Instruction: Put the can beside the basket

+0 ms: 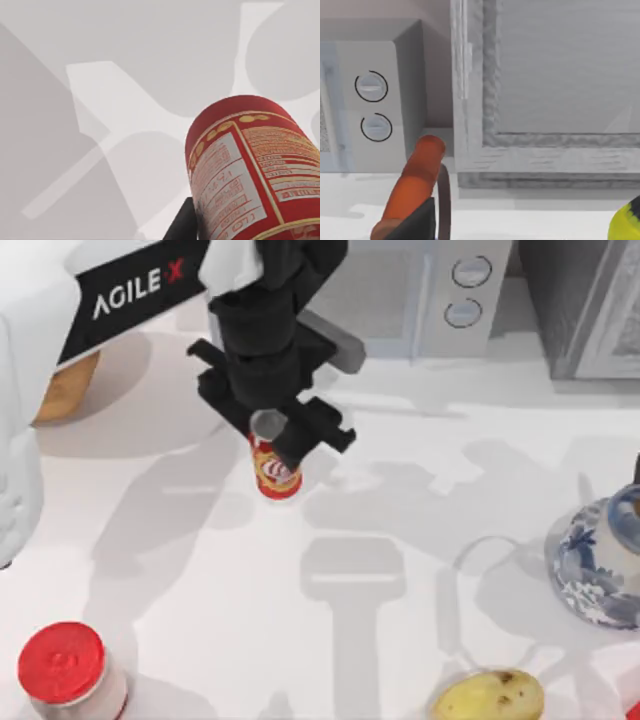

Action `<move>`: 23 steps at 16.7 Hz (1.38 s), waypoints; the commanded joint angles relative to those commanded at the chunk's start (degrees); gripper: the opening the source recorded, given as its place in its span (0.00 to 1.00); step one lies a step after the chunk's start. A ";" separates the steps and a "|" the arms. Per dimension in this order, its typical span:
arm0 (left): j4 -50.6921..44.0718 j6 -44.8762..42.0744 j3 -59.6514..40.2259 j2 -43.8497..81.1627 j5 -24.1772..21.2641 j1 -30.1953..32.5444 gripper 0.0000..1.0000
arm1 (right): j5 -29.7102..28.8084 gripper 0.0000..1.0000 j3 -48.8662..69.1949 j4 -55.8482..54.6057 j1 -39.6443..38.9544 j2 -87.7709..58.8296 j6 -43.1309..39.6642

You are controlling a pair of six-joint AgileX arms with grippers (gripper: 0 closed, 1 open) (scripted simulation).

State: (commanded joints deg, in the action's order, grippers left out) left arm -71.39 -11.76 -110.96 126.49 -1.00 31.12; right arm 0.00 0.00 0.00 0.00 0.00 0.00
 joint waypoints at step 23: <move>10.19 -10.23 25.09 -11.85 0.89 -51.48 0.00 | 0.00 1.00 0.00 0.00 0.00 0.00 0.00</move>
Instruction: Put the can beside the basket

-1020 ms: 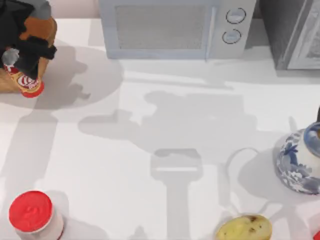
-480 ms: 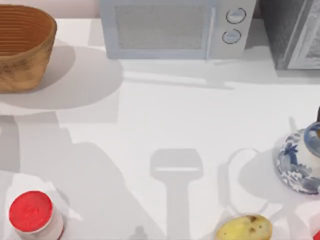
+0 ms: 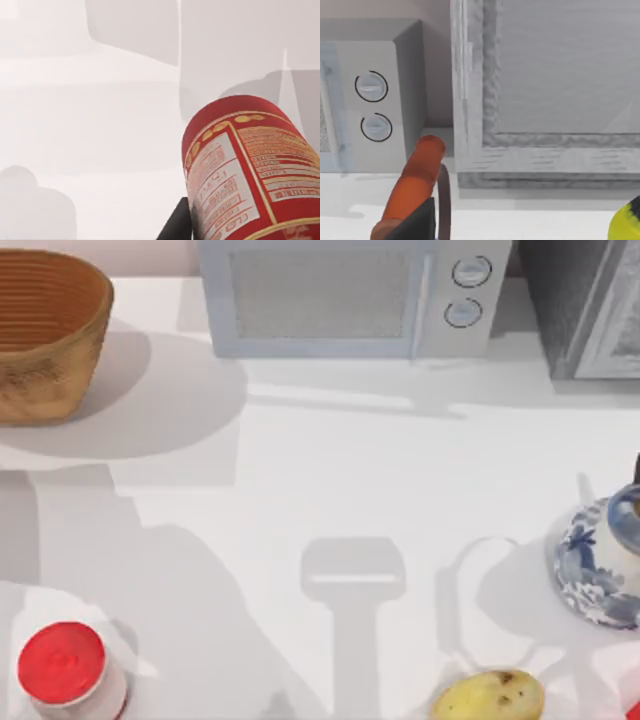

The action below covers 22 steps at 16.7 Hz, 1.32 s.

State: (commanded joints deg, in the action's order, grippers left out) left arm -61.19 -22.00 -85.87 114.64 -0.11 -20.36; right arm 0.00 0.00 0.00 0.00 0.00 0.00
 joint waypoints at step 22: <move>0.78 0.03 0.54 0.24 -0.03 -0.08 1.00 | 0.00 1.00 0.00 0.00 0.00 0.00 0.00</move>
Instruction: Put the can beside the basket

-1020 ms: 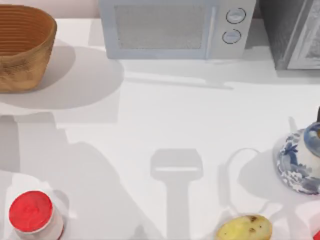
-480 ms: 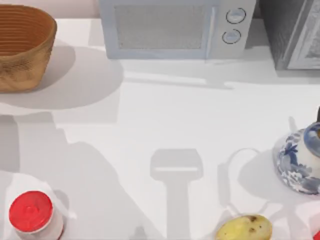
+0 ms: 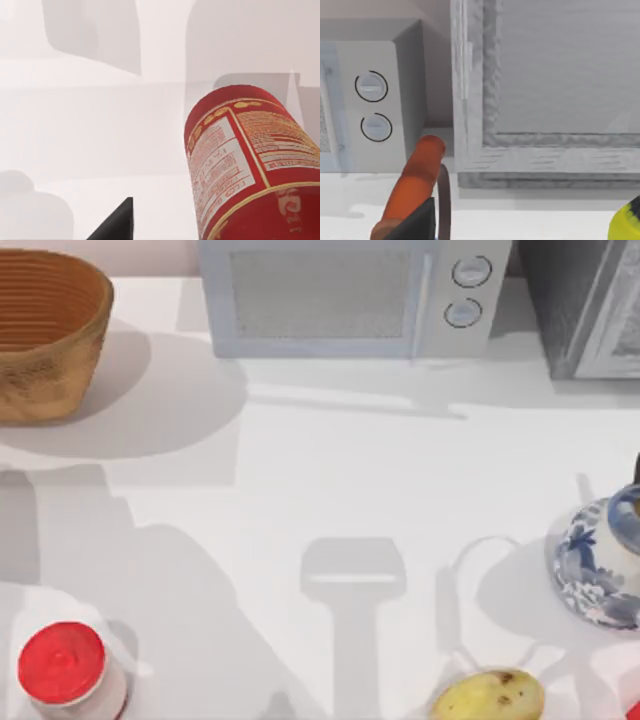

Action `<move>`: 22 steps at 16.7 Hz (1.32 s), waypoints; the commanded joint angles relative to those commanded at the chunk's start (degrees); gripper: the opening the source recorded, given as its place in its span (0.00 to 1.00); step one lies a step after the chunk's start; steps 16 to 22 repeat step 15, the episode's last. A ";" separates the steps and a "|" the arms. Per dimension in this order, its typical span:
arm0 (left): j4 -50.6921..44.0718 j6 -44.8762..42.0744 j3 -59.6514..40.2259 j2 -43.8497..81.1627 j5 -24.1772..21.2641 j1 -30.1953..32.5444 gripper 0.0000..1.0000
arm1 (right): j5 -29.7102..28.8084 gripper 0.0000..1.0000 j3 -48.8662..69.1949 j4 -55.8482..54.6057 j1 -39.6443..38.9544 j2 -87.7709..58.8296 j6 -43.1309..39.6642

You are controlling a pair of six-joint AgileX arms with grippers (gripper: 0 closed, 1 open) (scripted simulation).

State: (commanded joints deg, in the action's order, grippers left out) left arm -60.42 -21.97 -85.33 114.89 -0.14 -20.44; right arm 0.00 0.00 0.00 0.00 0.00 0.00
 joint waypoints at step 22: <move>-8.49 0.09 -6.71 -1.81 0.01 0.12 1.00 | 0.00 1.00 0.00 0.00 0.00 0.00 0.00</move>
